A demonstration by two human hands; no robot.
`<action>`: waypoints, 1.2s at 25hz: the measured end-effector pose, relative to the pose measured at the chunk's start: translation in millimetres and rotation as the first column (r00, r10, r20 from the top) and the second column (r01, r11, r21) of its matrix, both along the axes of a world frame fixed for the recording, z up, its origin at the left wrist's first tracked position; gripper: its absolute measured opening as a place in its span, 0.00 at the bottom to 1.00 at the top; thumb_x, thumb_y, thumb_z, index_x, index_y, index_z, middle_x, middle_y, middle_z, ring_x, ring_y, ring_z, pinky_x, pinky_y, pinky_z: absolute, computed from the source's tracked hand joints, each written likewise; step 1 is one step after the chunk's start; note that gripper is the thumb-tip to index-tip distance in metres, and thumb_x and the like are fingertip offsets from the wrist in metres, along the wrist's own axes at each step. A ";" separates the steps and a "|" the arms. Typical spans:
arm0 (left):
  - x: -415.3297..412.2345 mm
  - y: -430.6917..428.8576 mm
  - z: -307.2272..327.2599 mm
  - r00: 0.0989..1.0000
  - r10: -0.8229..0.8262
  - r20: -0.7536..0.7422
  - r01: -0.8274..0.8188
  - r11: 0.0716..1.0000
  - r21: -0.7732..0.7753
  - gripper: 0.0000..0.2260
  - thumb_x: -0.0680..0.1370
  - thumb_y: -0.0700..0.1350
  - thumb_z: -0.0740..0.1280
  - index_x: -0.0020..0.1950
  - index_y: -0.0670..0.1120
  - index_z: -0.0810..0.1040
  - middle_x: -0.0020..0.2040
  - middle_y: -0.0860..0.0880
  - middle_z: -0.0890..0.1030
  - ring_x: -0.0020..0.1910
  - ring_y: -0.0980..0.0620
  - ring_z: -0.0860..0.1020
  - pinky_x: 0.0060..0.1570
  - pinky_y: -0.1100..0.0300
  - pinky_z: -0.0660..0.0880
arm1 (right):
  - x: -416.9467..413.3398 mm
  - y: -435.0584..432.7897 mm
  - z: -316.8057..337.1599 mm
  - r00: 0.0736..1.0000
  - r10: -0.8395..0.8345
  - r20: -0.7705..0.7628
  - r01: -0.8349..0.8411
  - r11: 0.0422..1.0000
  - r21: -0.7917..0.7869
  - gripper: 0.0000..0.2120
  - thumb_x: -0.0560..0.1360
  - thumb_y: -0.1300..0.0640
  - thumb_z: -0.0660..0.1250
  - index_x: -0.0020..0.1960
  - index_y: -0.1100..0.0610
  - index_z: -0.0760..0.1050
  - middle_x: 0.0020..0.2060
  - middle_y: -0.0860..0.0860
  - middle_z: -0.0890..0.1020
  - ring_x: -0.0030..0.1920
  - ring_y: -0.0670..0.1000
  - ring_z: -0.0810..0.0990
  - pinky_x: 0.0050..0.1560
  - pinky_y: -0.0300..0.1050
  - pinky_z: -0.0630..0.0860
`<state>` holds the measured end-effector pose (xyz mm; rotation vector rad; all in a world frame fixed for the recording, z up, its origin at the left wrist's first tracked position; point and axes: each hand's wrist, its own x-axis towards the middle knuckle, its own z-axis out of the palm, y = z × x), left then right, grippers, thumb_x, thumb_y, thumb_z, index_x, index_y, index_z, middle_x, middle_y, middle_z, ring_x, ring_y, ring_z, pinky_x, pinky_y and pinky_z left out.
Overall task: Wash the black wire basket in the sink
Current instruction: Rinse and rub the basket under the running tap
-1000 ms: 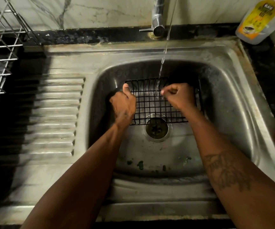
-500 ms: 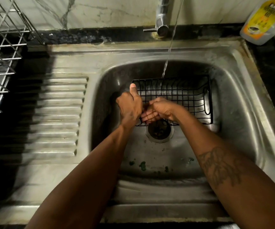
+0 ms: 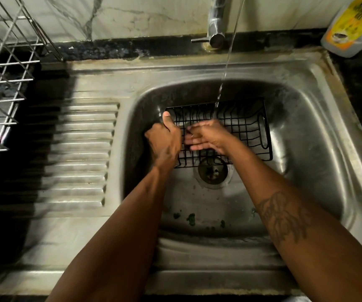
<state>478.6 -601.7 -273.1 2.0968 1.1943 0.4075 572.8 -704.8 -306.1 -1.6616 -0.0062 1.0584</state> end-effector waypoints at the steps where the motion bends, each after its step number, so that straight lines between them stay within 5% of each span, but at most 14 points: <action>1: -0.8 1.0 0.1 1.000 0.005 -0.007 -0.005 1.000 -0.011 0.29 0.86 0.56 0.52 0.53 0.34 0.83 0.49 0.33 0.83 0.51 0.36 0.80 0.46 0.56 0.67 | 10.5 -3.4 -2.1 0.983 -0.163 0.084 0.162 0.987 0.020 0.09 0.81 0.64 0.66 0.60 0.64 0.78 0.51 0.62 0.86 0.47 0.55 0.88 0.46 0.50 0.85; 3: -2.0 3.8 1.6 1.000 0.019 -0.020 -0.020 0.999 -0.037 0.29 0.86 0.56 0.52 0.53 0.34 0.83 0.49 0.33 0.83 0.50 0.36 0.80 0.45 0.57 0.68 | 24.0 -13.6 -6.4 0.936 -0.339 0.097 0.332 0.940 0.085 0.08 0.81 0.64 0.65 0.58 0.64 0.79 0.50 0.61 0.86 0.49 0.56 0.87 0.45 0.46 0.84; 4: -2.4 5.7 1.8 0.999 0.028 -0.027 -0.029 0.998 -0.051 0.30 0.86 0.57 0.52 0.54 0.33 0.82 0.50 0.32 0.83 0.51 0.36 0.80 0.48 0.55 0.71 | 23.9 -19.4 -7.0 0.953 -0.300 0.037 0.297 0.952 0.078 0.09 0.81 0.63 0.65 0.59 0.64 0.79 0.51 0.61 0.86 0.50 0.56 0.87 0.44 0.45 0.84; 7: -3.9 10.3 0.3 0.998 0.040 -0.051 -0.044 0.997 -0.061 0.33 0.85 0.59 0.50 0.53 0.32 0.82 0.51 0.30 0.81 0.50 0.34 0.80 0.52 0.52 0.75 | 9.8 -34.4 -0.7 0.973 0.206 -0.102 -0.221 0.963 -0.155 0.10 0.79 0.59 0.70 0.58 0.63 0.80 0.50 0.60 0.86 0.48 0.56 0.87 0.42 0.48 0.83; 8: -4.7 10.6 0.1 0.998 0.034 -0.061 -0.037 0.999 -0.040 0.33 0.85 0.58 0.49 0.52 0.32 0.82 0.50 0.30 0.81 0.50 0.34 0.80 0.51 0.52 0.75 | 9.1 -36.9 -0.4 0.957 0.265 -0.117 -0.281 0.947 -0.158 0.10 0.78 0.58 0.71 0.57 0.63 0.80 0.49 0.60 0.87 0.48 0.56 0.87 0.43 0.49 0.84; 10: -6.7 10.3 1.3 0.997 0.015 -0.082 -0.015 1.000 0.002 0.33 0.86 0.57 0.49 0.50 0.31 0.82 0.48 0.29 0.82 0.50 0.33 0.80 0.52 0.51 0.75 | 16.2 -35.2 -2.7 0.999 0.035 -0.013 -0.036 0.997 -0.075 0.09 0.79 0.58 0.71 0.56 0.62 0.79 0.49 0.61 0.86 0.45 0.56 0.88 0.42 0.49 0.85; 13: -8.1 11.4 2.2 0.992 -0.002 -0.126 0.007 0.999 0.040 0.33 0.86 0.56 0.48 0.51 0.31 0.82 0.49 0.30 0.82 0.51 0.33 0.80 0.50 0.51 0.73 | 32.3 -27.1 -10.7 0.892 -0.362 0.271 0.384 0.923 -0.029 0.04 0.82 0.59 0.66 0.54 0.60 0.77 0.47 0.60 0.85 0.36 0.51 0.86 0.37 0.44 0.84; 19: -11.1 11.6 -5.7 0.975 -0.002 -0.222 0.045 0.981 0.188 0.33 0.87 0.53 0.46 0.46 0.33 0.83 0.44 0.34 0.84 0.46 0.36 0.83 0.39 0.57 0.64 | 16.7 -50.1 8.0 0.990 0.124 -0.059 -0.136 0.945 -0.298 0.09 0.78 0.57 0.68 0.53 0.61 0.82 0.44 0.57 0.87 0.45 0.55 0.88 0.47 0.50 0.84; 23: -13.9 9.1 -3.9 0.972 0.011 -0.236 0.050 0.967 0.249 0.32 0.87 0.53 0.47 0.42 0.34 0.82 0.41 0.36 0.84 0.42 0.38 0.84 0.36 0.57 0.65 | 20.6 -28.9 -1.6 0.940 -0.326 0.095 0.328 0.945 0.002 0.05 0.80 0.63 0.64 0.51 0.59 0.78 0.46 0.60 0.86 0.42 0.55 0.87 0.42 0.48 0.84; 25: -14.0 7.8 -3.4 0.966 0.026 -0.258 0.052 0.956 0.288 0.32 0.87 0.53 0.47 0.42 0.35 0.83 0.40 0.37 0.85 0.41 0.39 0.84 0.35 0.57 0.64 | 23.3 -18.9 -6.5 0.904 -0.418 0.088 0.413 0.908 0.077 0.07 0.80 0.66 0.62 0.48 0.59 0.77 0.44 0.59 0.85 0.42 0.54 0.86 0.44 0.46 0.84; 28: -15.1 8.9 -5.3 0.966 0.037 -0.255 0.041 0.956 0.292 0.32 0.87 0.53 0.47 0.43 0.35 0.83 0.41 0.37 0.85 0.41 0.39 0.84 0.35 0.57 0.63 | 15.6 -24.0 -6.3 0.998 -0.057 0.004 0.057 0.998 -0.015 0.06 0.79 0.61 0.68 0.53 0.62 0.81 0.47 0.58 0.87 0.47 0.54 0.87 0.49 0.46 0.84; 30: -15.1 9.4 -6.3 0.970 0.042 -0.239 0.032 0.954 0.299 0.32 0.87 0.53 0.47 0.43 0.35 0.83 0.41 0.36 0.85 0.41 0.39 0.84 0.35 0.57 0.64 | 11.4 -31.7 -0.3 0.972 0.232 -0.027 -0.234 0.968 -0.091 0.08 0.77 0.60 0.71 0.56 0.61 0.82 0.48 0.57 0.87 0.49 0.53 0.87 0.51 0.47 0.83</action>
